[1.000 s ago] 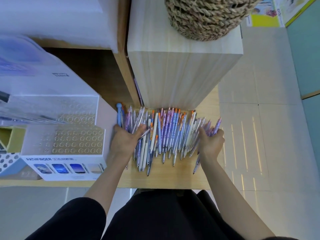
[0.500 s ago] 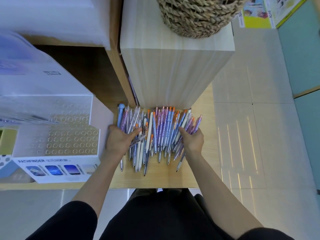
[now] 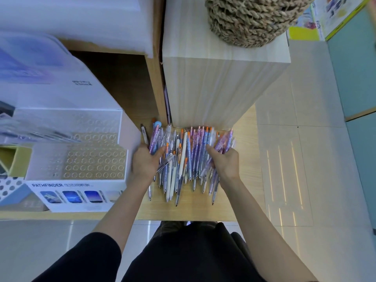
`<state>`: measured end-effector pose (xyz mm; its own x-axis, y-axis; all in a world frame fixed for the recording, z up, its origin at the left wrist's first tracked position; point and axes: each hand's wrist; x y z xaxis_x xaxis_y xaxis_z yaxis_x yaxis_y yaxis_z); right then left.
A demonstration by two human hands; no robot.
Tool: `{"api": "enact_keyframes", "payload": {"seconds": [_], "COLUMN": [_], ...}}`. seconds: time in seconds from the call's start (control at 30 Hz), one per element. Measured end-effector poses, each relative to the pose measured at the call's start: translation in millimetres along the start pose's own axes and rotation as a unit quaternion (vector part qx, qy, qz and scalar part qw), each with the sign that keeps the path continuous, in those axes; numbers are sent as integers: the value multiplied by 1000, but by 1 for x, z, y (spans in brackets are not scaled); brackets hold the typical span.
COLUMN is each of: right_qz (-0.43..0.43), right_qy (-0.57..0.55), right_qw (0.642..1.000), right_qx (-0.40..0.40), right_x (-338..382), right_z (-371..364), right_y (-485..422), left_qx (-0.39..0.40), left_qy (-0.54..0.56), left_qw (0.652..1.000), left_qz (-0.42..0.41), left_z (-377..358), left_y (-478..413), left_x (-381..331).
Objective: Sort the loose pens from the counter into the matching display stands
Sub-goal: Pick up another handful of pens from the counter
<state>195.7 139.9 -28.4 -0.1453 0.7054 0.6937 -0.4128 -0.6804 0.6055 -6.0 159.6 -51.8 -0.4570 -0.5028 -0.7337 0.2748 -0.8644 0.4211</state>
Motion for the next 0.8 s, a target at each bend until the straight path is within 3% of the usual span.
{"api": "enact_keyframes", "payload": {"seconds": [0.13, 0.3, 0.47, 0.63, 0.8], "right_qz": [15, 17, 85, 55, 40], "right_qy": [-2, 13, -5, -69, -45], "right_qw": [998, 1000, 996, 996, 985], "right_qx": [60, 21, -17, -18, -163], "right_x": [19, 24, 18, 14, -7], "right_z": [-33, -58, -56, -29, 11], "right_y": [15, 20, 23, 14, -9], "left_qx": [-2, 22, 8, 6, 11], "left_qy": [-13, 23, -72, -76, -58], "left_qw": [1000, 997, 993, 995, 998], "left_qz": [-16, -69, -91, -60, -25], "left_z": [1, 1, -3, 0, -1], "left_y": [3, 8, 14, 12, 7], "left_x": [9, 19, 22, 14, 5]}}
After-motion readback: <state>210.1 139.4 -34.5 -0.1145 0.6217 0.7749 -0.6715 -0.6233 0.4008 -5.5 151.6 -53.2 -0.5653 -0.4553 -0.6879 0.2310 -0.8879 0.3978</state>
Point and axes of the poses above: each hand's wrist, its own y-axis away from the middle knuckle, its own z-axis out of the back of the hand, x = y × z, and after that the axes turned 6 degrees about y, right-handed
